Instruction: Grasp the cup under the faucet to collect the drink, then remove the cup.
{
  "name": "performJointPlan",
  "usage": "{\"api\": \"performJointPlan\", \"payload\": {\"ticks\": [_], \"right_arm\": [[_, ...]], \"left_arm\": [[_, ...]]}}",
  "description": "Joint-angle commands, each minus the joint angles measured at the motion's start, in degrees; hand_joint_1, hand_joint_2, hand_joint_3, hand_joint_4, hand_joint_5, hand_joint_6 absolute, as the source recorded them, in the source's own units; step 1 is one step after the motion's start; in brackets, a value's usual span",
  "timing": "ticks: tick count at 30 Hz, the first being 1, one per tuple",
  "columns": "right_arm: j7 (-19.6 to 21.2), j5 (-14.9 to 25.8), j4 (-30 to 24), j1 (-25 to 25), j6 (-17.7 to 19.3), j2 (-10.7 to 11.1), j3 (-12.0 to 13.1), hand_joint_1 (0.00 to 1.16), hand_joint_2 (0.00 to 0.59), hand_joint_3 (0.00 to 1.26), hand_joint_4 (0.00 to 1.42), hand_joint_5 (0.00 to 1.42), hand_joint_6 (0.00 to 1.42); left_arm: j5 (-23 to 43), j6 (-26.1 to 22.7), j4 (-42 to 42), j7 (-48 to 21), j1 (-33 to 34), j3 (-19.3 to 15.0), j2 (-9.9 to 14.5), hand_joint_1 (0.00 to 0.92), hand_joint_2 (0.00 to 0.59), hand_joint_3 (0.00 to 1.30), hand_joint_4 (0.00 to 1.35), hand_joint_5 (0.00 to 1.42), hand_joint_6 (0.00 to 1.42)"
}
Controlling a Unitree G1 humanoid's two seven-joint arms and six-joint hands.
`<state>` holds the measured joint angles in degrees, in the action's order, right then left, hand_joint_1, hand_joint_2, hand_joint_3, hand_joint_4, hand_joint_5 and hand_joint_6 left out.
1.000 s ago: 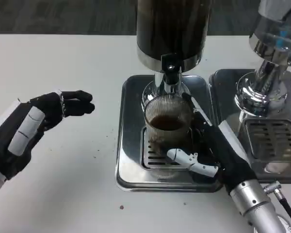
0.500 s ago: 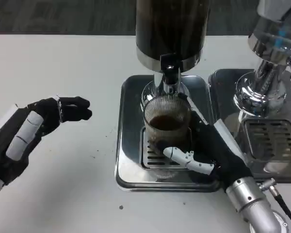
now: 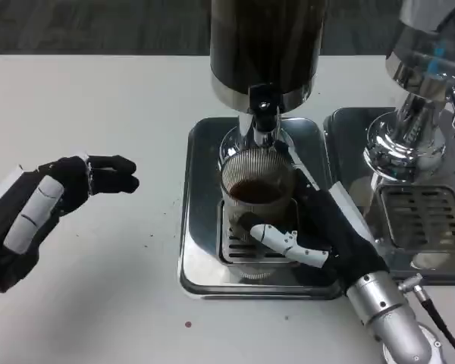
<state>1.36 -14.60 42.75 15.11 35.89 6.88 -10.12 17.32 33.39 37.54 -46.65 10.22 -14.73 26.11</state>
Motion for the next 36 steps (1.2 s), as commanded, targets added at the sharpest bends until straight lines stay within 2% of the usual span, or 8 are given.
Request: {"api": "performJointPlan", "payload": {"ticks": [1, 9, 16, 26, 36], "right_arm": [[0.4, -0.9, 1.9, 0.5, -0.1, -0.9, -0.9, 0.59, 0.21, 0.0, 0.0, 0.0, 0.1], [1.0, -1.9, 3.0, 1.2, -0.6, -0.6, -1.7, 0.59, 0.211, 0.0, 0.0, 0.0, 0.13], [2.2, -2.6, 3.0, 0.9, -0.5, -0.5, -1.8, 0.61, 0.211, 0.02, 0.01, 0.08, 0.2], [7.7, -4.7, 2.6, -0.2, 0.4, -1.1, -2.4, 0.64, 0.212, 0.17, 0.17, 0.22, 0.38], [11.9, -6.6, 3.4, -0.2, 1.1, -1.8, -3.4, 0.64, 0.212, 0.25, 0.24, 0.27, 0.47]], "left_arm": [[-0.6, -0.8, -0.7, 0.3, -0.7, 0.2, 1.1, 0.0, 0.163, 0.49, 0.47, 0.39, 0.28], [-0.7, -1.1, -0.8, 0.5, -0.8, 0.3, 1.2, 0.0, 0.164, 0.49, 0.47, 0.39, 0.28], [-0.8, -1.2, -0.6, 0.5, -0.7, 0.3, 1.4, 0.0, 0.164, 0.49, 0.48, 0.4, 0.29], [-1.2, -1.2, -0.5, 0.5, -0.5, 0.4, 1.8, 0.0, 0.171, 0.49, 0.49, 0.41, 0.31], [-1.2, -1.1, -0.5, 0.5, -0.5, 0.4, 2.1, 0.0, 0.192, 0.49, 0.5, 0.42, 0.33]]}}
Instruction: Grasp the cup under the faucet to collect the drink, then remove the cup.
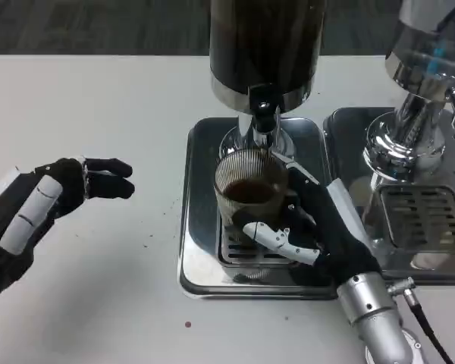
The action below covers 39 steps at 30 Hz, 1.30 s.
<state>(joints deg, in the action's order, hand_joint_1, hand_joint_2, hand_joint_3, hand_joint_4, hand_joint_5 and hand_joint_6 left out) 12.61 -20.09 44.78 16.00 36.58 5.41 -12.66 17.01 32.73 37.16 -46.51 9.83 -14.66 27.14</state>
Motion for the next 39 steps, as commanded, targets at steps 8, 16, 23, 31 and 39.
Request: {"api": "performJointPlan", "payload": {"ticks": [8, 16, 23, 31, 39], "right_arm": [[4.2, -2.9, 1.8, -1.0, 0.6, -0.9, -1.9, 0.64, 0.212, 0.27, 0.28, 0.29, 0.52], [6.7, -4.0, 2.1, -1.1, 0.8, -1.1, -2.5, 0.63, 0.221, 0.29, 0.32, 0.34, 0.59], [8.4, -4.3, 2.4, -1.2, 1.4, -1.3, -2.8, 0.61, 0.222, 0.31, 0.35, 0.39, 0.66], [10.5, -4.9, 2.5, -1.3, 2.0, -1.5, -2.8, 0.6, 0.224, 0.34, 0.4, 0.44, 0.73], [12.3, -5.2, 2.1, -1.9, 2.7, -1.7, -2.5, 0.6, 0.224, 0.36, 0.42, 0.47, 0.76]], "left_arm": [[-1.0, -0.3, -0.1, 0.5, -0.2, 0.2, 1.2, 0.0, 0.211, 0.49, 0.5, 0.42, 0.33], [-1.0, -0.2, -0.2, 0.6, -0.3, 0.3, 1.4, 0.0, 0.218, 0.49, 0.5, 0.43, 0.34], [-1.1, -0.2, -0.3, 0.6, -0.4, 0.6, 1.4, 0.0, 0.222, 0.48, 0.5, 0.44, 0.34], [-1.3, -0.2, -0.3, 0.5, -0.4, 0.7, 1.4, 0.0, 0.226, 0.48, 0.5, 0.44, 0.35], [-1.5, -0.2, -0.2, 0.2, -0.2, 0.7, 1.2, 0.0, 0.228, 0.48, 0.51, 0.44, 0.35]]}}
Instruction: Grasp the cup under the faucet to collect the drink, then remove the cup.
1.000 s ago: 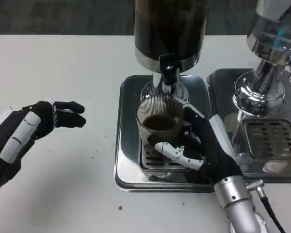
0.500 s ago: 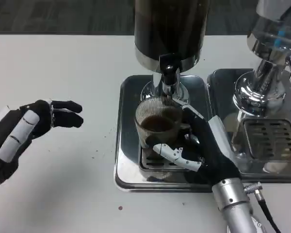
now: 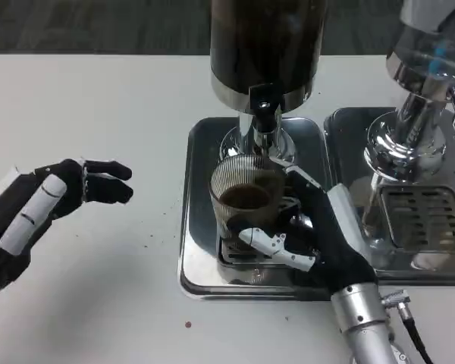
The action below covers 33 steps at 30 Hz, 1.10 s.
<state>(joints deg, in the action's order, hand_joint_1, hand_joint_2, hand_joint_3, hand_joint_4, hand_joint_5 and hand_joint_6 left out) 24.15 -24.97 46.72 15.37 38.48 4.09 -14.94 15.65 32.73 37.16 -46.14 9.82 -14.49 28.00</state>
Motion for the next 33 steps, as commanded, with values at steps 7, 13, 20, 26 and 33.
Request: {"api": "performJointPlan", "payload": {"ticks": [7, 13, 20, 26, 33], "right_arm": [[2.3, -0.7, -0.4, -1.9, 1.6, -0.5, 0.1, 0.6, 0.224, 0.4, 0.45, 0.51, 0.78], [3.6, -1.3, -0.8, -2.1, 2.0, -0.4, 0.2, 0.6, 0.225, 0.42, 0.47, 0.53, 0.82], [5.1, -1.8, -1.1, -2.5, 2.7, -0.3, 0.4, 0.6, 0.229, 0.45, 0.51, 0.58, 0.85], [5.9, -1.9, -1.6, -2.9, 3.4, -0.3, 0.8, 0.59, 0.233, 0.47, 0.53, 0.59, 0.87], [6.3, -2.0, -1.7, -3.2, 3.7, -0.3, 1.0, 0.59, 0.226, 0.48, 0.55, 0.62, 0.91]], "left_arm": [[-0.3, -0.2, 0.3, -0.3, 0.2, 0.6, 0.2, 0.0, 0.239, 0.48, 0.51, 0.44, 0.36], [-0.4, 0.0, 0.6, -0.2, 0.5, 0.8, 0.1, 0.0, 0.244, 0.48, 0.51, 0.44, 0.36], [-0.4, 0.1, 1.0, -0.3, 0.9, 1.0, 0.0, 0.0, 0.244, 0.48, 0.51, 0.44, 0.36], [-0.4, 0.2, 1.2, -0.2, 1.1, 1.2, 0.0, 0.0, 0.245, 0.48, 0.51, 0.44, 0.36], [-0.4, 0.4, 1.6, -0.1, 1.3, 1.5, -0.1, 0.0, 0.247, 0.48, 0.5, 0.44, 0.36]]}}
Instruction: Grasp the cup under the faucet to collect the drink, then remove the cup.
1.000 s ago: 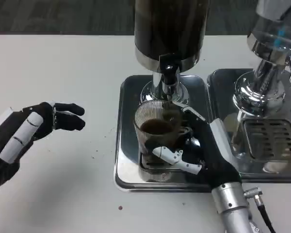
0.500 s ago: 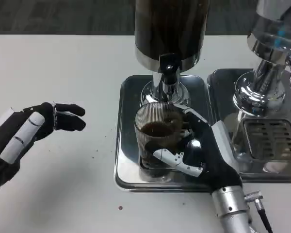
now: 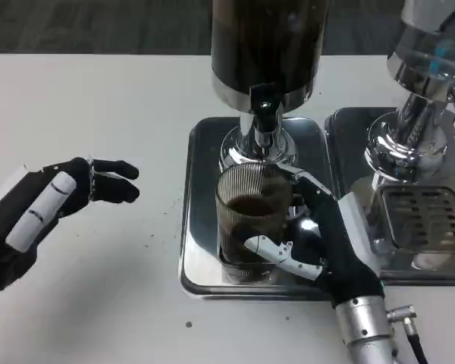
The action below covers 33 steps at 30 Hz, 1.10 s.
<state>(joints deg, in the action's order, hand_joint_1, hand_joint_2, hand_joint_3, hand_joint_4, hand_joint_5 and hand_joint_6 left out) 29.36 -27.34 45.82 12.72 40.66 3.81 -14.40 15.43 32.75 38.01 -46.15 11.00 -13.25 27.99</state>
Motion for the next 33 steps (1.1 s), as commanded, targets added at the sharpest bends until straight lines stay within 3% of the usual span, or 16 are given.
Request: {"api": "performJointPlan", "payload": {"ticks": [1, 33], "right_arm": [[1.1, 0.4, -0.8, -0.5, 1.6, -0.1, 0.5, 0.6, 0.225, 0.49, 0.55, 0.62, 0.91], [5.3, -1.5, -5.1, -3.8, 3.0, 0.5, 1.2, 0.61, 0.234, 0.59, 0.65, 0.73, 1.05]], "left_arm": [[-0.1, 0.4, 0.7, -0.1, 0.2, 0.3, 0.0, 0.0, 0.247, 0.48, 0.5, 0.44, 0.36], [-0.3, 1.3, 2.0, -0.3, 1.2, 1.2, -0.5, 0.0, 0.25, 0.47, 0.5, 0.44, 0.36]]}}
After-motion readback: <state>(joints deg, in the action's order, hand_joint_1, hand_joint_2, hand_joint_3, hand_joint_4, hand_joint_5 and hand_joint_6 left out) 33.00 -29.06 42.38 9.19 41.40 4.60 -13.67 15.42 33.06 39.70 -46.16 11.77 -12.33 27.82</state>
